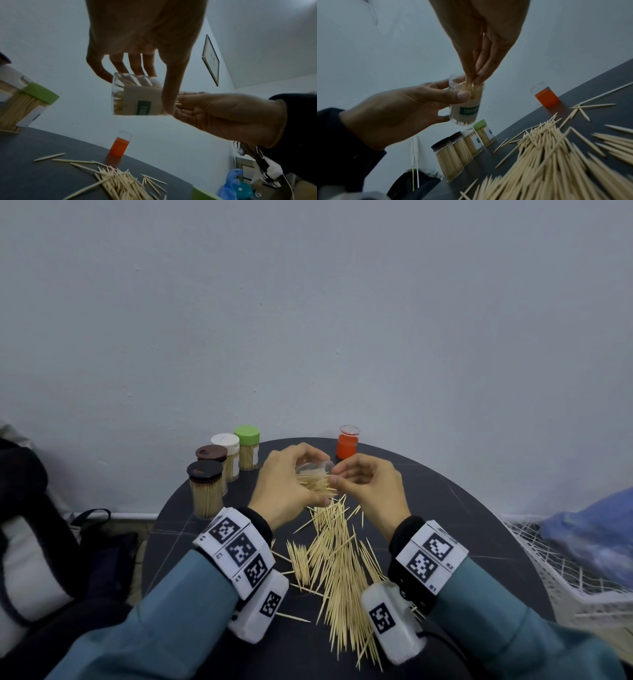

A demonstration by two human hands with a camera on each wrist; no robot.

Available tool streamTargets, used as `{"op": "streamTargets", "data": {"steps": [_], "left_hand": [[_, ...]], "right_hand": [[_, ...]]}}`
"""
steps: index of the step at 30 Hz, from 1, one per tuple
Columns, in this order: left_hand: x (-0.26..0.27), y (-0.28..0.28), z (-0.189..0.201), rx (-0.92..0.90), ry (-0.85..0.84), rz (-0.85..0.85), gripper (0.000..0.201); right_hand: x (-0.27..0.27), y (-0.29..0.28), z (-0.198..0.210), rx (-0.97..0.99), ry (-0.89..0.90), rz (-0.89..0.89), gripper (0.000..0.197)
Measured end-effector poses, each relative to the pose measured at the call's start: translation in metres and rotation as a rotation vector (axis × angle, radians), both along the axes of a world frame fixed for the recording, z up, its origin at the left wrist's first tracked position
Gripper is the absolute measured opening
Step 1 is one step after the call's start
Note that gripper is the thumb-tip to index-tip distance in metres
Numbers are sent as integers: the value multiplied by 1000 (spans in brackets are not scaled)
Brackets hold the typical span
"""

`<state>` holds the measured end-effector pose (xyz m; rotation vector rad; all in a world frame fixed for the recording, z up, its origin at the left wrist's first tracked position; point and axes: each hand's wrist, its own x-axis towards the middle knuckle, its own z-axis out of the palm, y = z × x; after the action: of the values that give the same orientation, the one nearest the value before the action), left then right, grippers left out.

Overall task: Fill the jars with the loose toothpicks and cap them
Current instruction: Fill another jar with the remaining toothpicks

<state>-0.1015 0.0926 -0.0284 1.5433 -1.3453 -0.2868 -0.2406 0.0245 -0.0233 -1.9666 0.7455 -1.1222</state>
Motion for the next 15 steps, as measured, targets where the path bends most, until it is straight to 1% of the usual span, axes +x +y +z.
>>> {"op": "streamTargets", "data": {"steps": [3, 5, 9, 13, 15], "left_hand": [[-3, 2, 1, 31, -29, -30, 58], [-3, 2, 1, 38, -32, -34, 58], [-2, 3, 2, 34, -12, -10, 55], [-3, 5, 5, 51, 14, 14, 55], [-2, 5, 5, 58, 35, 26, 56]], "right_hand": [[0, -2, 1, 6, -55, -69, 16], [-2, -3, 2, 17, -62, -83, 18], [-5, -3, 1, 46, 20, -56, 13], [-6, -4, 2, 70, -30, 4, 11], [-6, -7, 2, 76, -54, -12, 8]]}}
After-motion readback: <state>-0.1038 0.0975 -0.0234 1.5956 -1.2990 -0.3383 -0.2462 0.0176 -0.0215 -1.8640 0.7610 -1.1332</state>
